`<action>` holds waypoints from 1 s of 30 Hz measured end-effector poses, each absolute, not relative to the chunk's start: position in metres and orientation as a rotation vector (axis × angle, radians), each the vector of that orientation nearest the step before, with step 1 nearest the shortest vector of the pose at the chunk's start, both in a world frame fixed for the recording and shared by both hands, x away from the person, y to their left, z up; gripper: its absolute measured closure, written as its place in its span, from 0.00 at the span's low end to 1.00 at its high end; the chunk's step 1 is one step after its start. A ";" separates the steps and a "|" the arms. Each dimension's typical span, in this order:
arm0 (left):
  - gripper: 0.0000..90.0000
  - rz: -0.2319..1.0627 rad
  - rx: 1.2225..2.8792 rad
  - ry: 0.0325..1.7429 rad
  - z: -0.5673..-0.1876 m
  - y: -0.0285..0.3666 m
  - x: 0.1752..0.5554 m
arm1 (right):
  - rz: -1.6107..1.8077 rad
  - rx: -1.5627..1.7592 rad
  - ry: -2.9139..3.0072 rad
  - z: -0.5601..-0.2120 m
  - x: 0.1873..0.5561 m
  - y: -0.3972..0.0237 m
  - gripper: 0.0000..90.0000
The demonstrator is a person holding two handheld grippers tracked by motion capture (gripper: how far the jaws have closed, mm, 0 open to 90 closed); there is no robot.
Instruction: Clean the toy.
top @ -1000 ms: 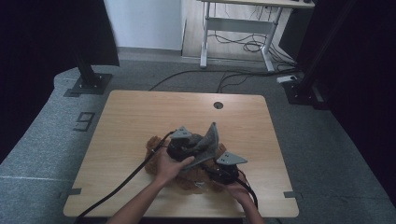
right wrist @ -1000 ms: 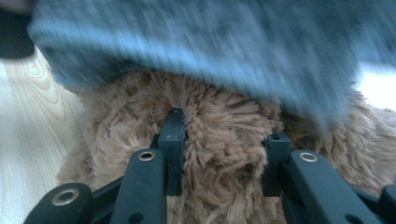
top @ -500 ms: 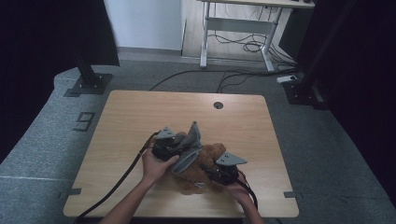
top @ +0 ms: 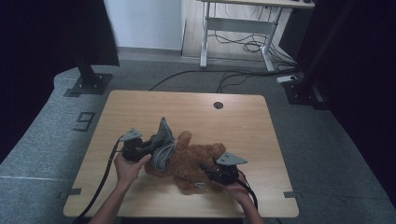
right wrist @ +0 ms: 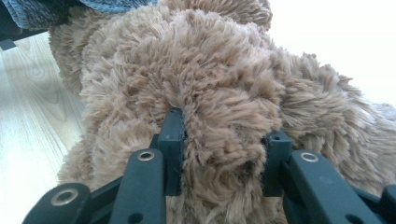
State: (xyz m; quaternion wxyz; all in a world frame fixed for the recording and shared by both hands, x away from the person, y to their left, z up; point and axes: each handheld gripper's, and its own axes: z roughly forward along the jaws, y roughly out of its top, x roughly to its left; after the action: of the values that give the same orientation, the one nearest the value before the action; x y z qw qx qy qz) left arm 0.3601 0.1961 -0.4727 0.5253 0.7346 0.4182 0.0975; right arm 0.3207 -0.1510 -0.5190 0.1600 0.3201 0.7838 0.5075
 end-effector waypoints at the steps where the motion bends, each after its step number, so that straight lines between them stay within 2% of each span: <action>1: 0.86 0.232 1.751 1.005 -0.474 0.198 0.360 | 1.450 0.915 2.240 -0.519 0.321 -0.151 0.69; 12: 0.86 0.274 1.748 1.100 -0.489 0.229 0.359 | 1.452 0.920 2.239 -0.519 0.321 -0.152 0.68; 18: 0.86 0.253 1.737 1.134 -0.491 0.238 0.360 | 1.455 0.923 2.237 -0.520 0.321 -0.153 0.68; 23: 0.86 0.265 1.730 1.042 -0.468 0.223 0.360 | 1.459 0.930 2.238 -0.520 0.322 -0.154 0.68; 30: 0.85 0.268 1.807 0.913 -0.439 0.168 0.371 | 1.465 0.930 2.238 -0.520 0.322 -0.154 0.68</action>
State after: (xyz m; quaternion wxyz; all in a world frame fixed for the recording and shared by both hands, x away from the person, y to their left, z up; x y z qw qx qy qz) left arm 0.3712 0.1685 -0.4390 0.5226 0.7544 0.3810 0.1119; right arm 0.3221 -0.1541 -0.5201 0.1542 0.3243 0.7808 0.5112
